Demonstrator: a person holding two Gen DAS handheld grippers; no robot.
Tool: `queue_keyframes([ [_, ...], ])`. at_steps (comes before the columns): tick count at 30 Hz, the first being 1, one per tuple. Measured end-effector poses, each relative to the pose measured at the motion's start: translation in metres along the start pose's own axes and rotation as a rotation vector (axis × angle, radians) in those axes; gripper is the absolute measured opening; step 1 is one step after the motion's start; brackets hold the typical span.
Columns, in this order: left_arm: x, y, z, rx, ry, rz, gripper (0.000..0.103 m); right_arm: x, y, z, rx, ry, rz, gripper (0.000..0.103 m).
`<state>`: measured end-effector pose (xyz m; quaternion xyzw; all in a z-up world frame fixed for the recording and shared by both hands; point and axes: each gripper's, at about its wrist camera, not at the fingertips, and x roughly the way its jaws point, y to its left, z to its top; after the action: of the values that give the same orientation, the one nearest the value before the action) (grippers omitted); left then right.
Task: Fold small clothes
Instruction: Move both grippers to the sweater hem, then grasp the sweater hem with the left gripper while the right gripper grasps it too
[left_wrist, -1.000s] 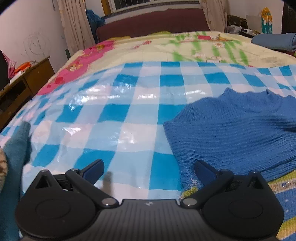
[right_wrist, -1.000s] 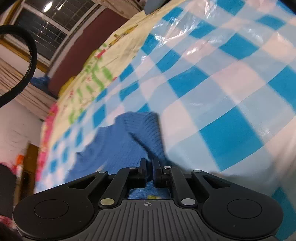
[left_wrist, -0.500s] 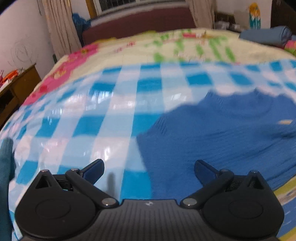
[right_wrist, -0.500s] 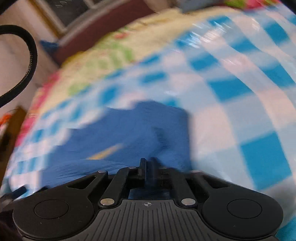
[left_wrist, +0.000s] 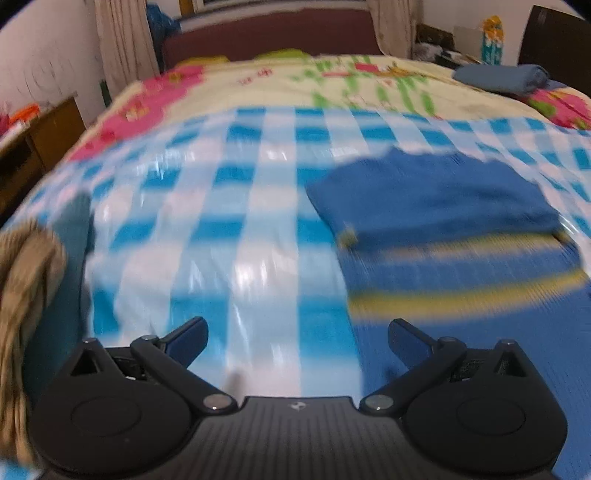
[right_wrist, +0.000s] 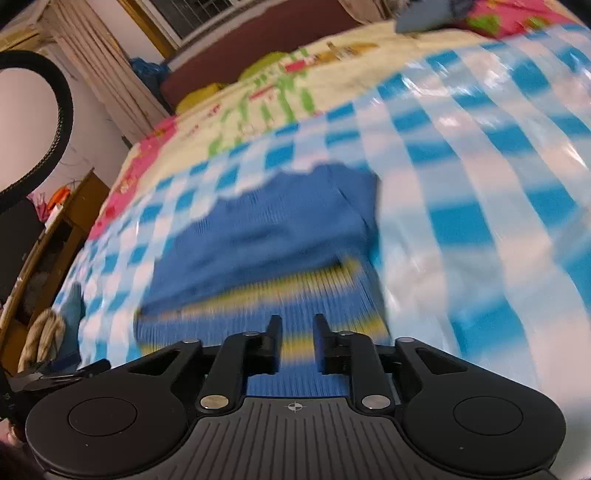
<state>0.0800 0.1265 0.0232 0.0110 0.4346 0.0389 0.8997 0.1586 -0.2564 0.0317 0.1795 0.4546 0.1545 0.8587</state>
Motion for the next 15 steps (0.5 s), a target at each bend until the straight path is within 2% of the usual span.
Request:
queue_keyframes([
  [3, -0.023, -0.006, -0.029, -0.014, 0.041, -0.063, 0.103, -0.022, -0.008, -0.027, 0.006, 0.035, -0.016, 0.022],
  [7, -0.028, -0.02, -0.058, 0.006, 0.118, -0.095, 0.103, -0.042, -0.02, -0.054, 0.018, 0.073, -0.055, 0.022],
  [10, -0.029, -0.027, -0.068, 0.0, 0.153, -0.121, 0.103, -0.047, -0.031, -0.066, 0.053, 0.103, -0.076, 0.024],
  [15, -0.028, -0.035, -0.076, 0.024, 0.185, -0.135, 0.102, -0.053, -0.044, -0.085, 0.114, 0.168, -0.046, 0.024],
])
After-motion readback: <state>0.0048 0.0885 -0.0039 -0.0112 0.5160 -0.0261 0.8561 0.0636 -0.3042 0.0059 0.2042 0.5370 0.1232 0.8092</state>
